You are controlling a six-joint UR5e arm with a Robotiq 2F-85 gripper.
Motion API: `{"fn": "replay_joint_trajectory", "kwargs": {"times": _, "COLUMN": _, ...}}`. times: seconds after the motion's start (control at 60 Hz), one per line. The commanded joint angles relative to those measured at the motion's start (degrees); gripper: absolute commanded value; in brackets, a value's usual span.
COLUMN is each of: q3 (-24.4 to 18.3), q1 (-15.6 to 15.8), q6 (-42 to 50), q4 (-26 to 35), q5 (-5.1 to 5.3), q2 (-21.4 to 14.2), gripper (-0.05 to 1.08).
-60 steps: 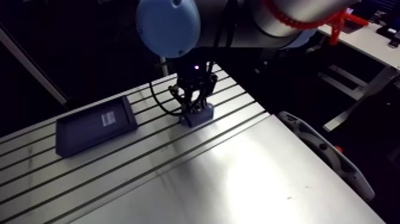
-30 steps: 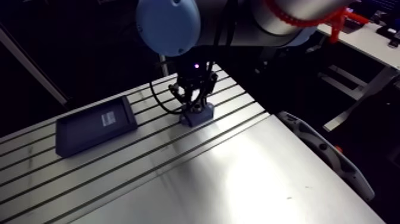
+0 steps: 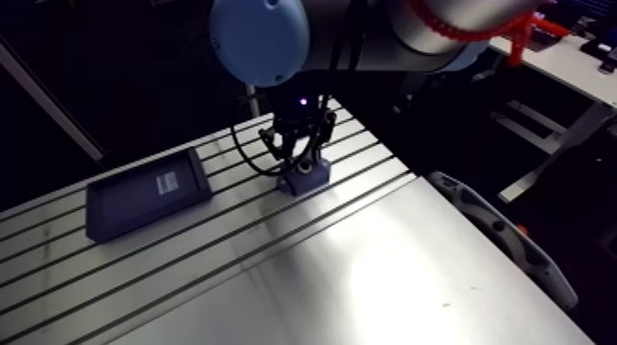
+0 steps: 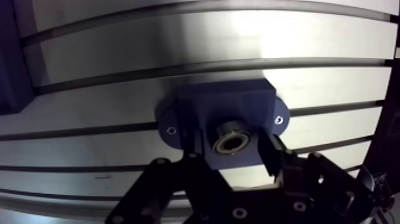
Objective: Pick up the bearing and press it into the housing until flush.
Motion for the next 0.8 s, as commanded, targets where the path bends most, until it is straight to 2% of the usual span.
{"fn": "replay_joint_trajectory", "kwargs": {"times": 0.017, "q3": -0.01, "q1": -0.09, "q6": -0.34, "q4": 0.0, "q5": 0.14, "q2": 0.0, "gripper": 0.01}}
{"fn": "replay_joint_trajectory", "kwargs": {"times": 0.5, "q3": -1.56, "q1": 0.16, "q6": 0.27, "q4": 0.87, "q5": 0.23, "q2": -1.64, "gripper": 0.01}}
{"fn": "replay_joint_trajectory", "kwargs": {"times": 0.617, "q3": -2.18, "q1": 0.42, "q6": 0.36, "q4": 2.64, "q5": 0.32, "q2": -2.35, "gripper": 0.02}}
{"fn": "replay_joint_trajectory", "kwargs": {"times": 0.65, "q3": -2.28, "q1": 0.44, "q6": 0.36, "q4": 3.24, "q5": 0.32, "q2": -2.52, "gripper": 0.06}}
{"fn": "replay_joint_trajectory", "kwargs": {"times": 0.667, "q3": -2.44, "q1": 0.36, "q6": 0.36, "q4": 3.92, "q5": 0.39, "q2": -2.62, "gripper": 0.15}}
{"fn": "replay_joint_trajectory", "kwargs": {"times": 0.683, "q3": -2.44, "q1": 0.36, "q6": 0.36, "q4": 3.92, "q5": 0.39, "q2": -2.62, "gripper": 0.15}}
{"fn": "replay_joint_trajectory", "kwargs": {"times": 0.7, "q3": -2.62, "q1": 0.35, "q6": 0.36, "q4": 4.63, "q5": 0.48, "q2": -2.63, "gripper": 0.22}}
{"fn": "replay_joint_trajectory", "kwargs": {"times": 0.75, "q3": -2.79, "q1": 0.35, "q6": 0.36, "q4": 5.33, "q5": 0.49, "q2": -2.64, "gripper": 0.28}}
{"fn": "replay_joint_trajectory", "kwargs": {"times": 0.767, "q3": -3.04, "q1": 0.28, "q6": 0.36, "q4": 6.11, "q5": 0.42, "q2": -2.64, "gripper": 0.36}}
{"fn": "replay_joint_trajectory", "kwargs": {"times": 0.783, "q3": -3.04, "q1": 0.28, "q6": 0.36, "q4": 6.11, "q5": 0.42, "q2": -2.64, "gripper": 0.36}}
{"fn": "replay_joint_trajectory", "kwargs": {"times": 0.8, "q3": -3.23, "q1": 0.19, "q6": 0.36, "q4": 6.75, "q5": 0.48, "q2": -2.64, "gripper": 0.45}}
